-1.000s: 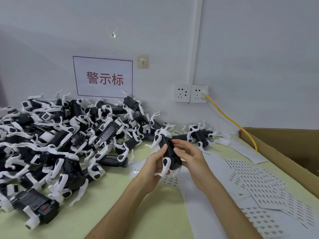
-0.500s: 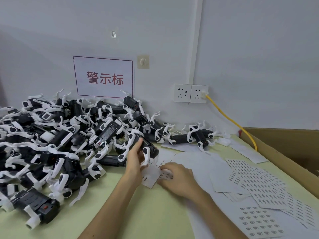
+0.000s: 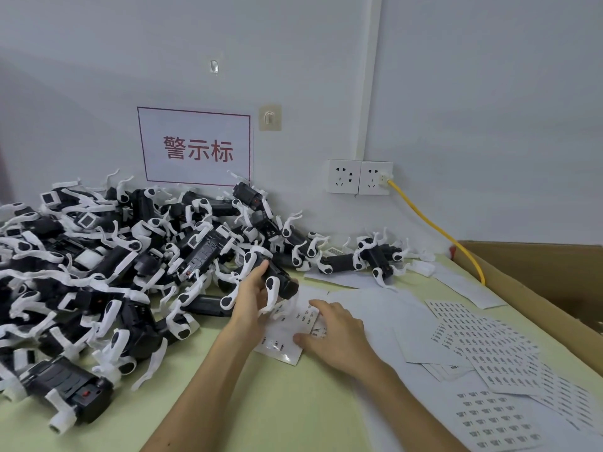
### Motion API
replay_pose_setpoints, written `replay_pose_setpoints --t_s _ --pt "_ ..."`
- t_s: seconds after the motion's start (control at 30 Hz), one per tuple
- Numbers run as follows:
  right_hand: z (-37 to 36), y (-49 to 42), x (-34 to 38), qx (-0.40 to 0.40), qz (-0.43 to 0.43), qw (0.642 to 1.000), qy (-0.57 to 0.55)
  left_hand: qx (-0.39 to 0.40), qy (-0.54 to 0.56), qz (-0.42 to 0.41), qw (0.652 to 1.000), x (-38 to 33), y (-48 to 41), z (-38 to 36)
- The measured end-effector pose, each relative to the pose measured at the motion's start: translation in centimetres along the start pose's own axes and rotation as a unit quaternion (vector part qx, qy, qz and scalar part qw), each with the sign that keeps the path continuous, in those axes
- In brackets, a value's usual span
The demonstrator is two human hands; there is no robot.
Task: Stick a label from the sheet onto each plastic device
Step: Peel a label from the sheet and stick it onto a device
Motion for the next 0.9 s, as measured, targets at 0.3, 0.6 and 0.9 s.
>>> replay_pose_setpoints --t_s 0.3,0.6,0.9 --pt "1.4 0.0 0.0 -0.087 -0.01 0.956 -0.28 0.061 0.025 -0.041 0.997 -0.8 0.4 -0.6" --pt "2.5 0.2 0.2 -0.155 0.012 0.955 -0.252 0.16 0.007 -0.061 0.985 -1.2 1.2 -2.1" --pt "2.6 0.2 0.0 -0.164 0.019 0.952 -0.259 0.158 -0.041 -0.065 0.985 -1.3 1.9 -2.6"
Point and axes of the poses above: each hand's wrist, its own y-axis away from the middle knuckle, its own z-axis out of the back of the hand, x = y × z, the point moved 5 cm from there along -y, towards the middle knuckle, and after that the axes turned 3 degrees about -y, right-handed, at the moved point
